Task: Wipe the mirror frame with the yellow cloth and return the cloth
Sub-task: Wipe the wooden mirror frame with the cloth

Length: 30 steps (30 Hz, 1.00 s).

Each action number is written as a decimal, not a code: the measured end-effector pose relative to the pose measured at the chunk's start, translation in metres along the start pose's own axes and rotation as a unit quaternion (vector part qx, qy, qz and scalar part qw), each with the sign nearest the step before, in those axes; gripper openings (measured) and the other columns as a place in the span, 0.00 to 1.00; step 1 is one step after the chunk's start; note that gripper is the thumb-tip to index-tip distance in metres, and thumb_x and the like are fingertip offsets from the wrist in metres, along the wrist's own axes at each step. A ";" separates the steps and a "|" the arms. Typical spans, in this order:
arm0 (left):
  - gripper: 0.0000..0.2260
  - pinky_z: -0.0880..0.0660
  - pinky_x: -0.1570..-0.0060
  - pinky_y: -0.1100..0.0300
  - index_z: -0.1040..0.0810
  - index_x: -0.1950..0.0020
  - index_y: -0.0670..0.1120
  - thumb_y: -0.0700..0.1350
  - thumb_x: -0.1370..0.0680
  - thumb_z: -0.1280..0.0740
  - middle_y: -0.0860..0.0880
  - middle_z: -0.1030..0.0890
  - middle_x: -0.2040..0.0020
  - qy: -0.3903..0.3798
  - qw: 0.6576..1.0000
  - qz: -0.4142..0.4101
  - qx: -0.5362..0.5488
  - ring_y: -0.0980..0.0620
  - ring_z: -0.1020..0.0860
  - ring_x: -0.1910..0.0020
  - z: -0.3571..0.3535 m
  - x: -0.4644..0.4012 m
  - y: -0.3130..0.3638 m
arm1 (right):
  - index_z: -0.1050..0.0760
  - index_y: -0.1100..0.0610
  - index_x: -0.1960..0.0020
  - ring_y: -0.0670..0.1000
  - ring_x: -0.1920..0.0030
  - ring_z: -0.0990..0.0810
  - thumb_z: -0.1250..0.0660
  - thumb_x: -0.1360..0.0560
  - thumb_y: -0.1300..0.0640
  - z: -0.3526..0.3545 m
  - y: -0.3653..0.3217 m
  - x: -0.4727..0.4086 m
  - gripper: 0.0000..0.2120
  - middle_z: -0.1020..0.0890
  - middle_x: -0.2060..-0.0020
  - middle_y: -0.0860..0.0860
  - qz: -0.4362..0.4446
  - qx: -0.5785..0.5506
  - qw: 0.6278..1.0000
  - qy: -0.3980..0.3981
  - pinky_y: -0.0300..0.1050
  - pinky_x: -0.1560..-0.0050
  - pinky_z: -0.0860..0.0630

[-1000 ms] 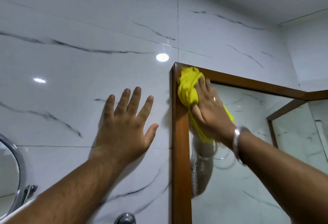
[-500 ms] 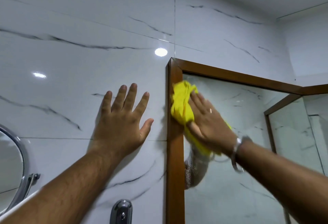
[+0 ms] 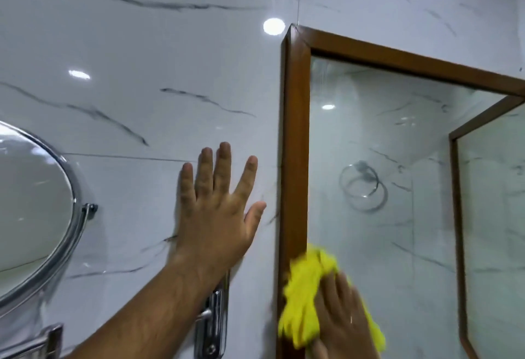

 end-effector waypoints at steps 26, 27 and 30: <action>0.34 0.52 0.24 0.34 0.54 0.17 0.53 0.66 0.20 0.53 0.39 0.57 0.18 0.007 1.000 0.009 0.008 0.36 0.57 0.19 -0.003 0.005 0.000 | 0.58 0.55 0.23 0.55 0.22 0.58 0.60 0.21 0.43 -0.013 -0.020 0.057 0.30 0.58 0.22 0.52 0.022 -0.041 0.997 -0.068 0.48 0.25 0.53; 0.34 0.52 0.24 0.34 0.54 0.17 0.53 0.66 0.20 0.53 0.39 0.57 0.18 0.008 1.000 0.010 0.008 0.37 0.57 0.19 -0.002 0.005 0.000 | 0.58 0.55 0.23 0.55 0.22 0.59 0.60 0.21 0.43 -0.008 -0.014 0.046 0.30 0.59 0.22 0.52 0.032 -0.027 0.997 -0.067 0.48 0.25 0.54; 0.34 0.52 0.24 0.34 0.52 0.17 0.53 0.66 0.19 0.51 0.39 0.56 0.18 0.017 1.000 0.012 0.013 0.37 0.57 0.19 -0.001 0.007 0.000 | 0.49 0.58 0.23 0.61 0.23 0.53 0.56 0.21 0.43 0.025 0.021 -0.046 0.31 0.51 0.23 0.57 0.056 -0.018 0.998 -0.038 0.56 0.25 0.46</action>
Point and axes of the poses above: each hand's wrist, its own x-axis away from the middle knuckle, its own z-axis out of the back of the hand, y = z × x, the point moved 5 cm from there along -x, towards the middle knuckle
